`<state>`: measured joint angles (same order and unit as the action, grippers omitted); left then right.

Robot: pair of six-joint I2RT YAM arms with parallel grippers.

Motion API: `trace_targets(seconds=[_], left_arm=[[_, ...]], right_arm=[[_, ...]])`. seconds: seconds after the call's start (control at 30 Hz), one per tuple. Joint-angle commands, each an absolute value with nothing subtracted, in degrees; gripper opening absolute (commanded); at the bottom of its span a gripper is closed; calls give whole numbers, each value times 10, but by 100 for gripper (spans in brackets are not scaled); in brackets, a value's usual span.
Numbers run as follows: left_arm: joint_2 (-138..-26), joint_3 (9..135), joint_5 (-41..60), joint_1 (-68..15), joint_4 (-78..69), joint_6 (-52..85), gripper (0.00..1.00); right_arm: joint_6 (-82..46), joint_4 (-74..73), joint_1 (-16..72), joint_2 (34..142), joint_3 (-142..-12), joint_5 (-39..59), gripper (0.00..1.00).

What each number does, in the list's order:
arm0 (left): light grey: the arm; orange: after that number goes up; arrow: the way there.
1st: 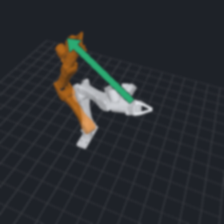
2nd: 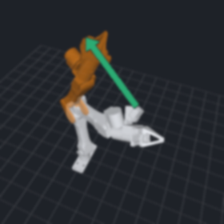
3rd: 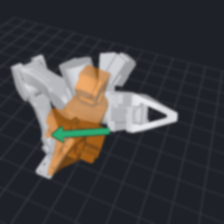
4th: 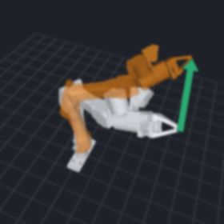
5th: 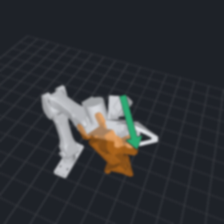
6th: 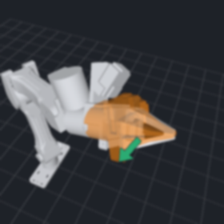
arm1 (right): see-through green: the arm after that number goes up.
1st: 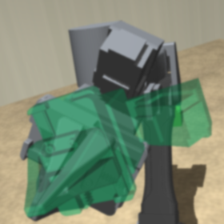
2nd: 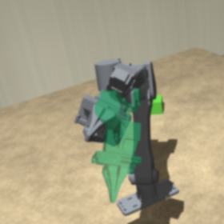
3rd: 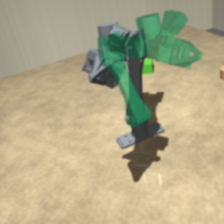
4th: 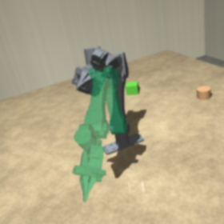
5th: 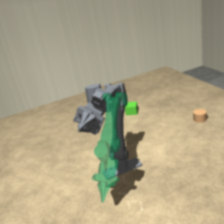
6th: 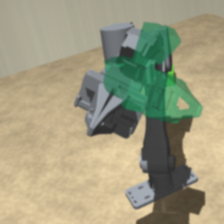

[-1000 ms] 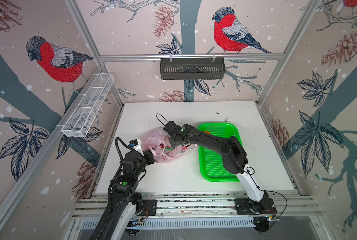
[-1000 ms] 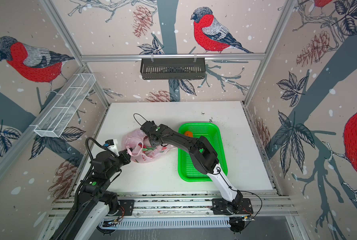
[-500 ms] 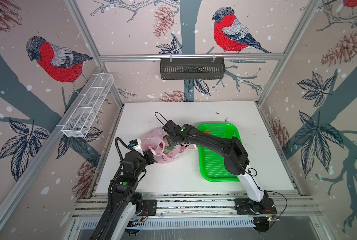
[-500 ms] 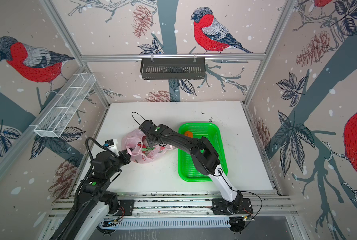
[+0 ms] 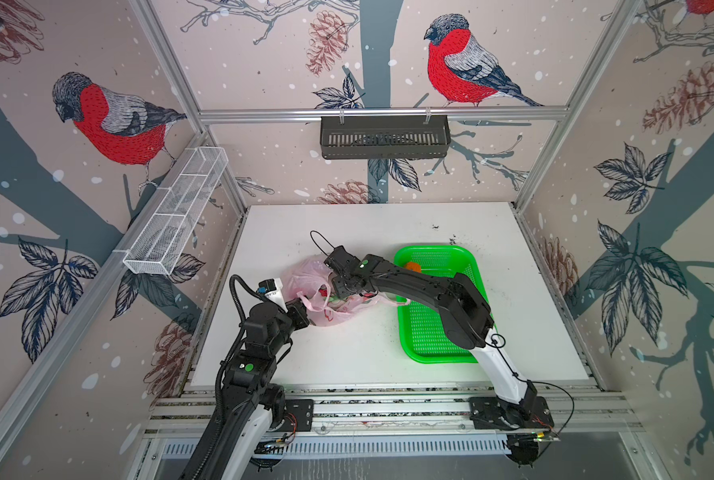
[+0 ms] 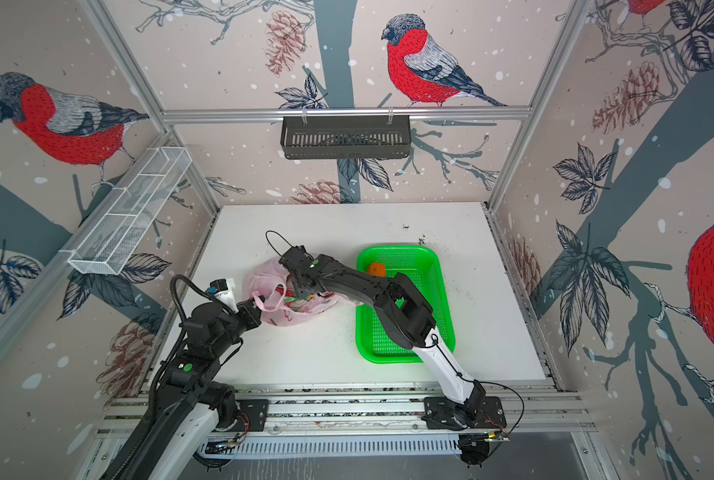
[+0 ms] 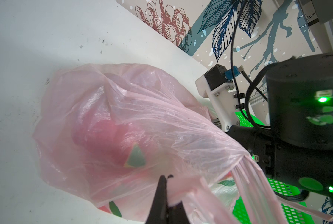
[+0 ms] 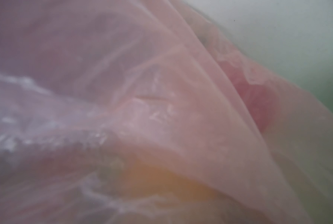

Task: Untie the knot of the plastic bag and take out the fruit
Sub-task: 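Push the right gripper deep into the pink bag toward the yellow fruit, then close the right gripper on the yellow fruit and lift it out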

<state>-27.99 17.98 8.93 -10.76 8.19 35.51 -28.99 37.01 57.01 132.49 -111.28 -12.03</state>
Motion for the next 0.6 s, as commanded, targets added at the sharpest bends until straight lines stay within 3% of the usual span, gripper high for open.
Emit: trace_targets(seconds=[0.0, 0.27, 0.57], left_arm=[[-279, 180, 88, -108, 68, 348, 0], [-279, 180, 88, -108, 68, 348, 0], [-279, 180, 89, -108, 67, 347, 0]], right_arm=[[-301, 356, 570, 1334, -1111, -130, 61], [-303, 351, 567, 1345, -1106, -131, 69], [-301, 351, 567, 1346, -1121, -126, 85]])
